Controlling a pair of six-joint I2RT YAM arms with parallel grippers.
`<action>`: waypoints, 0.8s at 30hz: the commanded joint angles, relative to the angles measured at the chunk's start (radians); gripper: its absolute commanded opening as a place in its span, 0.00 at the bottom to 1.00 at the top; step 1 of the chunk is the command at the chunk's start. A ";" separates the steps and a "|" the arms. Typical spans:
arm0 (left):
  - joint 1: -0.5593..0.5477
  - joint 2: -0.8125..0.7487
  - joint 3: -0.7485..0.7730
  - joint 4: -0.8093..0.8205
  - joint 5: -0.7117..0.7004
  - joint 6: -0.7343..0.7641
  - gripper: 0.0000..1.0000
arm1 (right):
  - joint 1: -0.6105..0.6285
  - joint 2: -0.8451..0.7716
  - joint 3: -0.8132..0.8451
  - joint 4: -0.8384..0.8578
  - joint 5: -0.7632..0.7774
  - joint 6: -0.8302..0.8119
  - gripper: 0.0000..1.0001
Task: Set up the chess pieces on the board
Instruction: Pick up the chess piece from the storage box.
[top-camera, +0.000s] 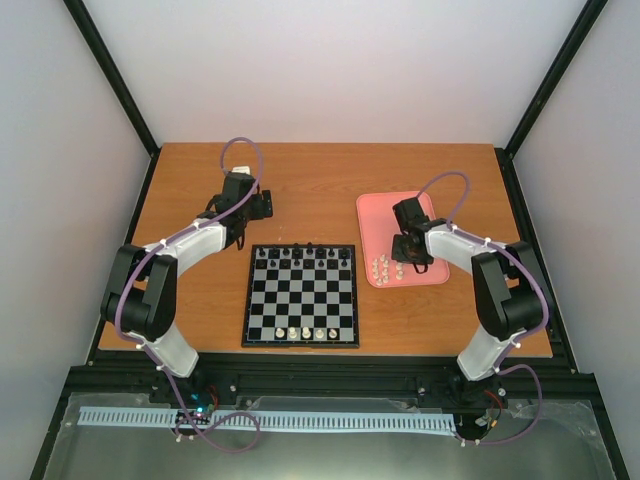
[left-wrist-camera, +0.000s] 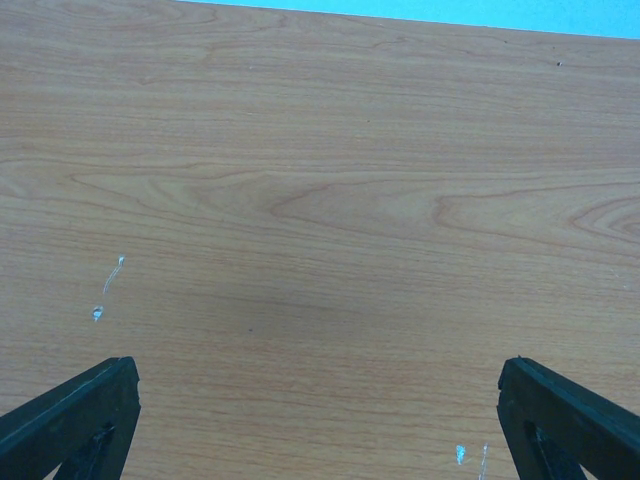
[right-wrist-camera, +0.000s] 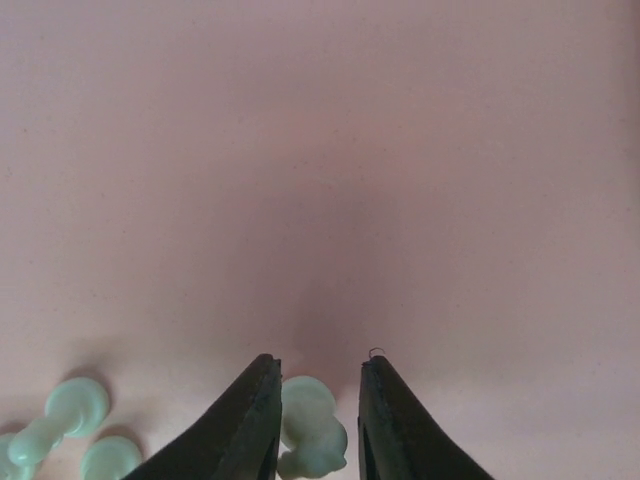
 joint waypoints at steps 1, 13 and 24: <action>-0.002 0.014 0.026 -0.007 -0.014 0.022 1.00 | -0.010 0.025 0.006 0.019 -0.002 -0.003 0.25; -0.003 0.012 0.030 -0.012 -0.023 0.024 1.00 | -0.010 -0.003 0.028 0.003 0.002 -0.012 0.09; -0.002 0.009 0.032 -0.017 -0.029 0.020 1.00 | -0.006 -0.148 0.057 -0.074 -0.003 -0.027 0.07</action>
